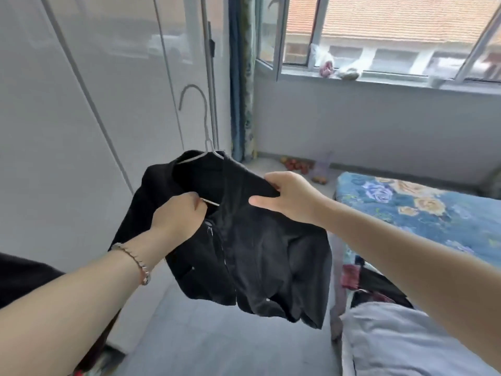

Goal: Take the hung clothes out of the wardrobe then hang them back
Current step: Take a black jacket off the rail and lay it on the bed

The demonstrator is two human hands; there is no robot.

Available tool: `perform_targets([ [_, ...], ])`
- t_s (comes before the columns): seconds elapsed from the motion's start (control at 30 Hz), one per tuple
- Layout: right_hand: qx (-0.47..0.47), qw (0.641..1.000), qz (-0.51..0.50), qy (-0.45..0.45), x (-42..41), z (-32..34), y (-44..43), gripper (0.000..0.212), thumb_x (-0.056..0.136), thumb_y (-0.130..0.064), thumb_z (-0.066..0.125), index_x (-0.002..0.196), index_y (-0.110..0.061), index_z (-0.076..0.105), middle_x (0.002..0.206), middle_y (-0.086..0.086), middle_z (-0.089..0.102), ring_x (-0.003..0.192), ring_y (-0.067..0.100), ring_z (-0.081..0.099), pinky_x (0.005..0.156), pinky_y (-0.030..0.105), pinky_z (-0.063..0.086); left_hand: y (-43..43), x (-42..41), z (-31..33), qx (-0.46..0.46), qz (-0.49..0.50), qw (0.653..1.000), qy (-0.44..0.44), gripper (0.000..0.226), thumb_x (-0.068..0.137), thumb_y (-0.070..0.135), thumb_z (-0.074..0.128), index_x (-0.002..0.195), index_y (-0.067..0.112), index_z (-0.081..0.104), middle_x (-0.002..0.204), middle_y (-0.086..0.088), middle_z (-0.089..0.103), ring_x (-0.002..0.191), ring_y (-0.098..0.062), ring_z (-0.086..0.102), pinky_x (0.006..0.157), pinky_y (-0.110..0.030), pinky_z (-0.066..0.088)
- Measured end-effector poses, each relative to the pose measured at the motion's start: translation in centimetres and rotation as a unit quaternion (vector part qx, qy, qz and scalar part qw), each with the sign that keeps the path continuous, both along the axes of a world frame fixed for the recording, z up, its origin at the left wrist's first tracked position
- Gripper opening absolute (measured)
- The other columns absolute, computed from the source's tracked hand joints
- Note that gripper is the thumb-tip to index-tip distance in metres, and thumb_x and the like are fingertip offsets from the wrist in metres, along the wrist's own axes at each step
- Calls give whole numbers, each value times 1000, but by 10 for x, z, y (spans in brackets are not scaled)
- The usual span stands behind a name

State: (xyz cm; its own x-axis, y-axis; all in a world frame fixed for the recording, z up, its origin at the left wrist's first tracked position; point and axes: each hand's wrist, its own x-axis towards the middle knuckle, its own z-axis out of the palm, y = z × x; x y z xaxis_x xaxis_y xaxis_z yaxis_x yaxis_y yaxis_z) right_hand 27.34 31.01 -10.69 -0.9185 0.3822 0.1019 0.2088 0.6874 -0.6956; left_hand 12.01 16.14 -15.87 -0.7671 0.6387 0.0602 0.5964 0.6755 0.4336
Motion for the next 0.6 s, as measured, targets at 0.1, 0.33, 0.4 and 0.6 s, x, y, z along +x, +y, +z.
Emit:
perform_targets([
  [0.1,8,998,-52,21,42,-2,22,43,84,-27,68,54,-25,37,45,-7,42,42,0,41,46,13,32,39,32,-8,14,-26,1000,-9,28,95,25,36,82,6,52,76,-6,58,75,-31,55,67,-35,41],
  [0.33,-51,976,-208,43,171,-17,86,36,84,-30,66,64,-10,43,61,1,41,57,14,39,50,19,28,139,114,-30,34,-101,994,-25,27,97,28,31,80,11,44,70,-6,54,67,-28,51,57,-33,34],
  [0.4,-80,961,-258,53,224,-21,106,34,84,-30,66,65,-8,47,61,1,45,58,12,43,55,22,33,175,147,-41,10,-130,991,-27,24,96,27,33,83,12,46,72,-4,54,68,-27,50,56,-32,34],
  [0.6,-134,905,-389,107,376,-63,137,31,86,-18,66,60,-26,52,46,-23,55,45,-8,51,46,3,36,265,255,-79,-56,-222,972,-59,18,91,19,40,108,15,44,93,-12,63,81,-31,56,74,-38,47],
])
